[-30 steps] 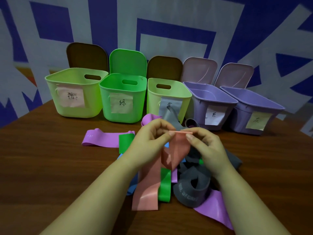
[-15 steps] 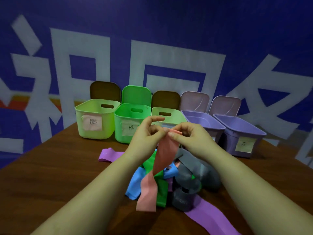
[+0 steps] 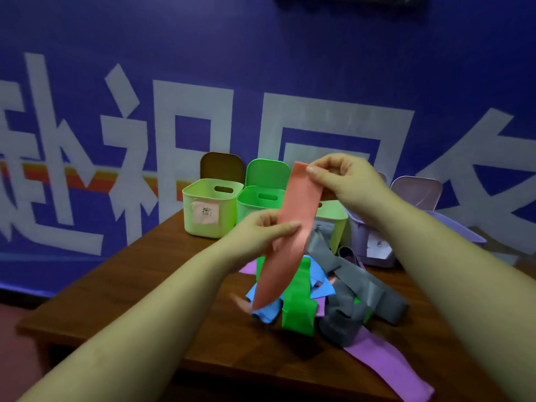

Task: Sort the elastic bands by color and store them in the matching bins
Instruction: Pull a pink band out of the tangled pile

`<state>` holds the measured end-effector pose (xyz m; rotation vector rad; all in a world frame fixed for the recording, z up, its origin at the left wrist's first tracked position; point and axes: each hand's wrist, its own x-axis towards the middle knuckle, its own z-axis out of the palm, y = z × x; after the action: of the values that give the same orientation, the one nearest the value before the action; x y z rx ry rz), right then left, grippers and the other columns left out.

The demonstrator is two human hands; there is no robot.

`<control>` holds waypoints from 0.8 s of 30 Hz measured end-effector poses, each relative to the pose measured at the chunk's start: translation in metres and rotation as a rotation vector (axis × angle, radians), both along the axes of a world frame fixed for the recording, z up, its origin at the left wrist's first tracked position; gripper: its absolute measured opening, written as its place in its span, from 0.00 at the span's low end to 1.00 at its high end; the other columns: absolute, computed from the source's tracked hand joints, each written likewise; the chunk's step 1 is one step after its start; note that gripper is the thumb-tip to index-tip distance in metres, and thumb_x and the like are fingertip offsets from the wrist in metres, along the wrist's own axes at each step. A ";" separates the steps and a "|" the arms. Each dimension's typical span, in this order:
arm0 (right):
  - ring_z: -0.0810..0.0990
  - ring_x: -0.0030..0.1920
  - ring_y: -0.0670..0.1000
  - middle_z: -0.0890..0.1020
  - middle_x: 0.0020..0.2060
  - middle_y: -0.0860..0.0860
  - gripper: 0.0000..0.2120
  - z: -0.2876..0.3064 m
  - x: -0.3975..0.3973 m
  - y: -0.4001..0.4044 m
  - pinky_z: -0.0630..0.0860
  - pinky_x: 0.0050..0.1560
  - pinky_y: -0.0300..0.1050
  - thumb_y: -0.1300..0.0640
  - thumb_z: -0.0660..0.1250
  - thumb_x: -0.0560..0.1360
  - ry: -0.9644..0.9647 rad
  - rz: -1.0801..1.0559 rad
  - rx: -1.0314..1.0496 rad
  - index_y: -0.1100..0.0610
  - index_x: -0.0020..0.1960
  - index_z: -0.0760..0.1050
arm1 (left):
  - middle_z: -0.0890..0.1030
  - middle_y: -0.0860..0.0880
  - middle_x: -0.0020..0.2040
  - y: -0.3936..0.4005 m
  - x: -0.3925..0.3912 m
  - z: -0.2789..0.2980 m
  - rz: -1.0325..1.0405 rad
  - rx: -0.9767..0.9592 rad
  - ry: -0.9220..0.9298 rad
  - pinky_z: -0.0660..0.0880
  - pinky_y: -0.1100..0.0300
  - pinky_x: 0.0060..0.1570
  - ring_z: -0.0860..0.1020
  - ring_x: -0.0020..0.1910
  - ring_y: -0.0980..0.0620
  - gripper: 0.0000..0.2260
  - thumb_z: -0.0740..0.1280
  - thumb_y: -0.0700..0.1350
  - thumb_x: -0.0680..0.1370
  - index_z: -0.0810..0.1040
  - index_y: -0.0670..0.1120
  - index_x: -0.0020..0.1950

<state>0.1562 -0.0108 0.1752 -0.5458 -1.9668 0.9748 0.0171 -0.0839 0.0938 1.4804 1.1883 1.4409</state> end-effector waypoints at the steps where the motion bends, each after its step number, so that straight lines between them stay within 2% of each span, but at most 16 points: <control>1: 0.77 0.34 0.50 0.78 0.34 0.53 0.06 0.003 -0.002 -0.002 0.79 0.40 0.48 0.61 0.65 0.77 0.007 0.005 -0.014 0.55 0.41 0.75 | 0.80 0.54 0.32 -0.005 -0.003 0.004 -0.002 -0.003 -0.004 0.69 0.66 0.29 0.76 0.28 0.59 0.05 0.64 0.41 0.78 0.78 0.46 0.43; 4: 0.77 0.27 0.46 0.77 0.32 0.52 0.06 0.007 -0.009 -0.012 0.76 0.28 0.38 0.60 0.63 0.78 0.015 0.068 -0.082 0.55 0.42 0.74 | 0.81 0.52 0.36 -0.020 -0.010 0.020 -0.001 0.025 -0.012 0.75 0.64 0.33 0.79 0.32 0.57 0.05 0.63 0.43 0.78 0.77 0.46 0.47; 7: 0.77 0.25 0.42 0.79 0.26 0.46 0.05 0.003 -0.019 -0.023 0.74 0.26 0.35 0.60 0.64 0.78 -0.034 0.155 -0.117 0.55 0.42 0.74 | 0.80 0.50 0.43 -0.030 -0.016 0.033 0.084 0.138 -0.071 0.78 0.61 0.42 0.80 0.41 0.55 0.06 0.62 0.45 0.79 0.75 0.45 0.52; 10: 0.77 0.28 0.43 0.80 0.28 0.46 0.05 -0.005 -0.027 -0.031 0.77 0.31 0.38 0.57 0.66 0.77 -0.081 0.179 -0.077 0.53 0.43 0.76 | 0.81 0.49 0.44 -0.042 -0.024 0.041 0.199 0.221 -0.055 0.79 0.61 0.41 0.80 0.42 0.55 0.05 0.63 0.44 0.78 0.77 0.46 0.50; 13: 0.77 0.31 0.45 0.80 0.33 0.50 0.04 -0.012 -0.034 -0.039 0.78 0.34 0.40 0.56 0.66 0.77 -0.042 0.161 -0.085 0.53 0.43 0.76 | 0.80 0.50 0.41 -0.051 -0.029 0.043 0.334 0.260 0.017 0.77 0.63 0.34 0.78 0.37 0.56 0.04 0.65 0.43 0.78 0.79 0.45 0.49; 15: 0.77 0.32 0.46 0.80 0.37 0.53 0.04 -0.017 -0.037 -0.046 0.79 0.39 0.43 0.54 0.67 0.76 0.011 0.182 -0.142 0.54 0.47 0.77 | 0.78 0.50 0.38 -0.055 -0.030 0.045 0.365 0.260 0.022 0.76 0.65 0.31 0.77 0.33 0.58 0.03 0.65 0.42 0.78 0.79 0.45 0.46; 17: 0.82 0.39 0.48 0.83 0.43 0.53 0.16 -0.026 -0.039 -0.052 0.79 0.47 0.47 0.47 0.69 0.69 0.000 0.268 -0.226 0.54 0.54 0.77 | 0.77 0.51 0.35 -0.059 -0.029 0.047 0.368 0.258 0.016 0.75 0.65 0.30 0.75 0.31 0.58 0.04 0.66 0.41 0.78 0.78 0.45 0.44; 19: 0.83 0.51 0.55 0.84 0.51 0.55 0.22 -0.041 -0.042 -0.060 0.77 0.55 0.52 0.46 0.69 0.64 -0.099 0.340 -0.289 0.54 0.55 0.76 | 0.77 0.51 0.35 -0.063 -0.029 0.049 0.375 0.257 0.015 0.74 0.65 0.29 0.74 0.30 0.58 0.04 0.65 0.41 0.78 0.77 0.45 0.43; 21: 0.82 0.53 0.58 0.83 0.53 0.57 0.16 -0.062 -0.047 -0.068 0.76 0.58 0.53 0.50 0.70 0.67 -0.230 0.373 -0.322 0.54 0.53 0.77 | 0.77 0.52 0.34 -0.066 -0.030 0.053 0.390 0.251 0.021 0.73 0.66 0.29 0.74 0.29 0.59 0.05 0.65 0.41 0.78 0.77 0.46 0.43; 24: 0.80 0.43 0.50 0.83 0.42 0.50 0.04 -0.092 -0.055 -0.078 0.75 0.51 0.44 0.58 0.69 0.74 -0.354 0.358 -0.304 0.54 0.49 0.78 | 0.77 0.57 0.28 -0.071 -0.035 0.059 0.415 0.235 0.024 0.74 0.65 0.31 0.74 0.27 0.61 0.05 0.65 0.43 0.79 0.77 0.47 0.42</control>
<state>0.1015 -0.0885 0.0830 -0.5736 -2.2960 1.5015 -0.0176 -0.1552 0.1530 1.4627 1.4409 1.8988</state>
